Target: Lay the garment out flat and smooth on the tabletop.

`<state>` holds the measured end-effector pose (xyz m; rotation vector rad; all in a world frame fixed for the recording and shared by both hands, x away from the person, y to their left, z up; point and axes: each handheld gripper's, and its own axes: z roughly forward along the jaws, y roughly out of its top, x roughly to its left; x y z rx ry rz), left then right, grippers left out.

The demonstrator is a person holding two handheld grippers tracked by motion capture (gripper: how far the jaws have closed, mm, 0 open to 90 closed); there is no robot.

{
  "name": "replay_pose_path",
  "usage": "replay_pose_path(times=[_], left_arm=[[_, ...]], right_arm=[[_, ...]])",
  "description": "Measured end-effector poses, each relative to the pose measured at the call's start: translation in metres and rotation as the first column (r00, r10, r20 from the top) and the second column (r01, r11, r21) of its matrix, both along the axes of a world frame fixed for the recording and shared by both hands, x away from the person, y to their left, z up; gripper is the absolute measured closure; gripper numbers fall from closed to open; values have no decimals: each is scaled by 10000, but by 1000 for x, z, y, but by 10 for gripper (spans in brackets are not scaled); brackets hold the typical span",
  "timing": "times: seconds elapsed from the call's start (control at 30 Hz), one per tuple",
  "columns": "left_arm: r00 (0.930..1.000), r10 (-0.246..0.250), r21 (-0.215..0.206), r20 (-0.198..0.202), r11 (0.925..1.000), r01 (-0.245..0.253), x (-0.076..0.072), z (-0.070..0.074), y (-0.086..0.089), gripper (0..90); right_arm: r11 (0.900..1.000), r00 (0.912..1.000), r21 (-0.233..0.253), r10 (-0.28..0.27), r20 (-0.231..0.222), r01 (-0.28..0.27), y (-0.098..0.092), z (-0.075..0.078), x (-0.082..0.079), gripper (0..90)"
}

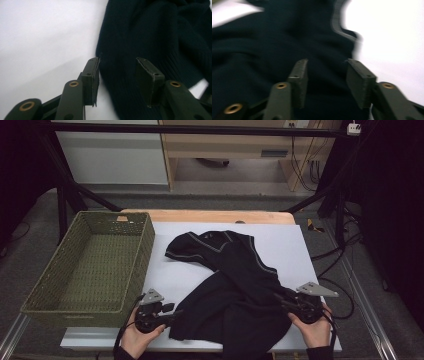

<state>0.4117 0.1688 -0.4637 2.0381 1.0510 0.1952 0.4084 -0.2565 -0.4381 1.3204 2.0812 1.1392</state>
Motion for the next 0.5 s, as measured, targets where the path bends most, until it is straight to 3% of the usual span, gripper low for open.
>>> replay_pose_path(times=[0.07,0.13,0.23,0.27,0.4,0.5], left_arm=[[9999,-79,323,99,9994,76,6,-6,-9,514],[10000,-14,423,59,9991,11,11,-10,-12,527],[9999,49,534,123,9986,-55,13,-15,-11,561],[9998,110,578,153,9983,-119,13,-15,-10,586],[9991,109,382,-412,9992,-93,16,-14,-8,776],[9984,70,316,-554,9995,-52,15,-14,-8,829]], right_arm=[[9982,9984,-221,560,-87,-562,16,-2,2,412],[9971,9981,-457,600,-158,-607,23,-6,5,377],[9934,9990,-1147,-5,-441,-46,17,-18,11,335],[9929,9983,-1174,-246,-523,183,12,-21,12,320],[9860,9889,-1154,-1294,-732,1205,-14,-26,5,298],[9798,9788,-1075,-1793,-992,1686,-28,-30,-2,279]])
